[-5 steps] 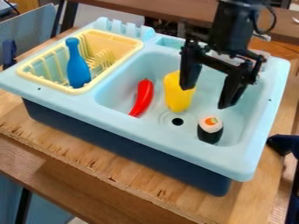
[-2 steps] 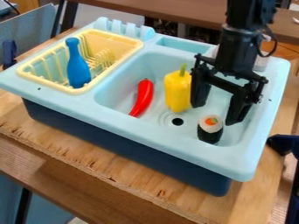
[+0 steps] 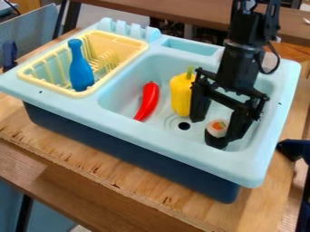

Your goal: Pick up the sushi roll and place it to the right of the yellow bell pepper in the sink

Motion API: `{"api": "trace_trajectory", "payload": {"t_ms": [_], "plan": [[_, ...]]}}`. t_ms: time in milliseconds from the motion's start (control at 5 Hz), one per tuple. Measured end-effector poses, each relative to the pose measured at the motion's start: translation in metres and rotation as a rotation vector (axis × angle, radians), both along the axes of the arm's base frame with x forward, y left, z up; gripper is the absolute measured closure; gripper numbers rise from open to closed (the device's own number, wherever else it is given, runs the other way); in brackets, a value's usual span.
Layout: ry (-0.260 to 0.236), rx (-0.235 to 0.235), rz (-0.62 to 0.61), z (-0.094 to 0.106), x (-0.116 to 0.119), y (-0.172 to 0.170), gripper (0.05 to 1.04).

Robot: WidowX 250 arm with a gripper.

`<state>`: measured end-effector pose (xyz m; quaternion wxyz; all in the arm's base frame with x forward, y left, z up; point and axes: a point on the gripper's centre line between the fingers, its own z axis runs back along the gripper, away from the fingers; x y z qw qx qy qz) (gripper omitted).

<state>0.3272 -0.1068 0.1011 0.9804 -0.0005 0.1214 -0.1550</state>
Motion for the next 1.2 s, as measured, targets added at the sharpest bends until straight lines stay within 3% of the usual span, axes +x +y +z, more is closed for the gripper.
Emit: {"api": "trace_trajectory", "payload": {"t_ms": [400, 800, 1000, 1200], "plan": [[0.008, -0.025, -0.022, -0.004, -0.002, -0.002, 0.128], [-0.015, -0.021, -0.008, -0.004, 0.009, 0.001, 0.680], [-0.017, -0.021, -0.003, -0.004, 0.009, 0.001, 0.780], [-0.015, -0.010, 0.005, -0.004, 0.009, 0.005, 0.797]]}}
